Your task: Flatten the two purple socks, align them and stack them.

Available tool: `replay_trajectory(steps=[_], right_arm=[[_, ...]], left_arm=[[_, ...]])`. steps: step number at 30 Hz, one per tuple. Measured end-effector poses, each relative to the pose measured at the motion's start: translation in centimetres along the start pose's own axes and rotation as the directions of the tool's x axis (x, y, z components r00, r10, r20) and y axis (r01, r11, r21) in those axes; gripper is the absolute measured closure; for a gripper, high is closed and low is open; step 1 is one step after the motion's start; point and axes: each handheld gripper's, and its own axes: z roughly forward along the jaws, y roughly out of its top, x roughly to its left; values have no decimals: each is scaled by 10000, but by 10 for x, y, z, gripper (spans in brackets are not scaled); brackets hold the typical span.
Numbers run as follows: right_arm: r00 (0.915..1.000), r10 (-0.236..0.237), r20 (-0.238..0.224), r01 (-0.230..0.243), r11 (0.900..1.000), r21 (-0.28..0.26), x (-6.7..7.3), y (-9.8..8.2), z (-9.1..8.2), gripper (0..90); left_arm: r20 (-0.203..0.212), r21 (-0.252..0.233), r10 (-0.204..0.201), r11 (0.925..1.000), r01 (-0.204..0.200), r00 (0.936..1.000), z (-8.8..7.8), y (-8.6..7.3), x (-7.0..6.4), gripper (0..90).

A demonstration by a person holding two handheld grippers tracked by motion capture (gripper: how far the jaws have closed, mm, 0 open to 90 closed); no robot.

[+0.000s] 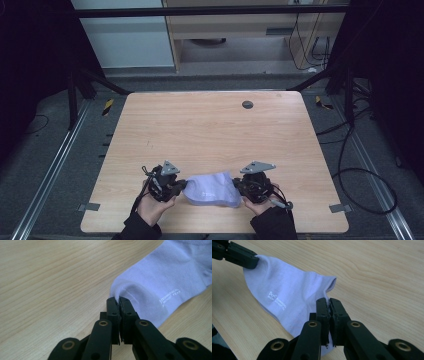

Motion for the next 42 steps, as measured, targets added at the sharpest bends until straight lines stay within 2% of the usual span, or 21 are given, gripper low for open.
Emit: replay_trajectory(steps=[17,33,38,39,40,42], right_arm=[[10000,92,-20,-90,9985,544,-4,-9,10,867],[9995,147,272,-175,9945,1034,-13,-18,24,852],[9993,118,342,-157,9932,1156,-13,-20,27,810],[9995,61,317,-96,9936,1122,-14,-20,26,787],[9995,61,317,-96,9936,1122,-14,-20,26,787],[9993,6,365,-41,9956,940,-14,-19,24,760]], left_arm=[[96,385,105,9992,-109,9999,14,-5,-4,871],[68,682,99,9976,-104,9999,28,-10,-2,867],[43,619,92,9980,-95,9999,28,-10,-1,840],[29,421,45,9991,-46,10000,26,-9,1,803],[29,421,45,9991,-46,10000,26,-9,1,784],[-23,85,24,10000,-24,10000,21,-8,2,763]])
